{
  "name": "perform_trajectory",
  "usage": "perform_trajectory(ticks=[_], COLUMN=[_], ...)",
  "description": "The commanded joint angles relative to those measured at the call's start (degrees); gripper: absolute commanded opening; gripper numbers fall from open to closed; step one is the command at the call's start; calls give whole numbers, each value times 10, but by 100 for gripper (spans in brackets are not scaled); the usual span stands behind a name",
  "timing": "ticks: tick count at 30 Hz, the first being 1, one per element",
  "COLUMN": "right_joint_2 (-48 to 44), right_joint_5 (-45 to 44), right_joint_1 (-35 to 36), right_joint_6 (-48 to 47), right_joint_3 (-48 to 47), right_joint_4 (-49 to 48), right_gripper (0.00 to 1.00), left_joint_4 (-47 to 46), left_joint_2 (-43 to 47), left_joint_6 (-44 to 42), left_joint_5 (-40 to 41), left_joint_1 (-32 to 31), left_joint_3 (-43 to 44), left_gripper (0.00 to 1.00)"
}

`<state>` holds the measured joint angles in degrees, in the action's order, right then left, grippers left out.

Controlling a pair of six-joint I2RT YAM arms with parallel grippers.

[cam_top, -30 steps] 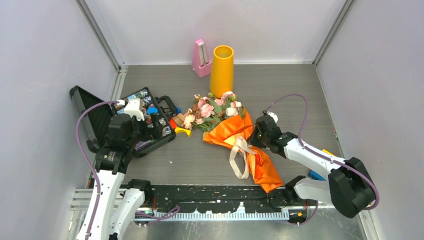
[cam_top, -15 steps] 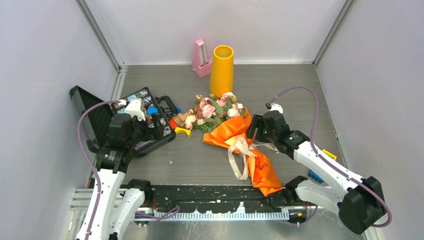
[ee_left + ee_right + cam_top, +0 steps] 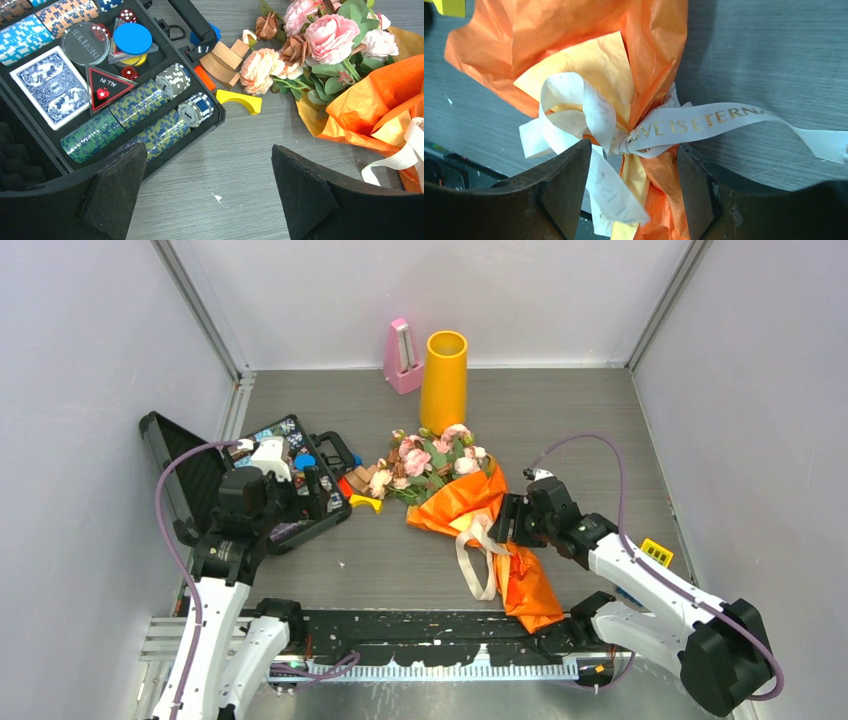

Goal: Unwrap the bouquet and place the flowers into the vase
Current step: Adjust the fake flower at the center of the board, then pick up the fake flower at the center of the board.

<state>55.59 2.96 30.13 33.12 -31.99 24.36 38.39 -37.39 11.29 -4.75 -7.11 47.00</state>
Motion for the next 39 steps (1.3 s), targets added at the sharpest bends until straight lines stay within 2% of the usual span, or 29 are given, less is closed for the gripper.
perform_trajectory(ticks=[1, 6, 12, 16, 19, 28, 32, 37, 39], right_joint_2=[-3, 14, 37, 62, 82, 156, 180, 208, 231], right_joint_5=[52, 88, 66, -13, -117, -271, -272, -235, -224], right_joint_1=[3, 28, 131, 185, 214, 295, 300, 299, 299], right_joint_6=[9, 19, 36, 47, 57, 87, 66, 42, 35], right_joint_3=[13, 20, 15, -12, -40, -91, -105, -103, -111], right_joint_4=[-37, -78, -116, -85, -45, 32, 46, 1, -11], right_gripper=[69, 70, 70, 70, 74, 77, 77, 76, 73], left_joint_4=[-25, -26, -25, -26, -25, -26, -26, -26, -26], left_joint_2=[2, -2, -4, -5, -4, -3, -3, -4, -3], left_joint_6=[-12, -12, -11, -11, -11, -11, -11, -11, -11], left_joint_5=[-13, -14, -14, -14, -14, -15, -17, -18, -17], left_joint_1=[-2, -2, -2, -2, -2, -2, -2, -2, -2], left_joint_3=[-2, -2, -2, -2, -2, -2, -2, -2, -2], left_gripper=[98, 98, 98, 98, 98, 98, 98, 98, 98])
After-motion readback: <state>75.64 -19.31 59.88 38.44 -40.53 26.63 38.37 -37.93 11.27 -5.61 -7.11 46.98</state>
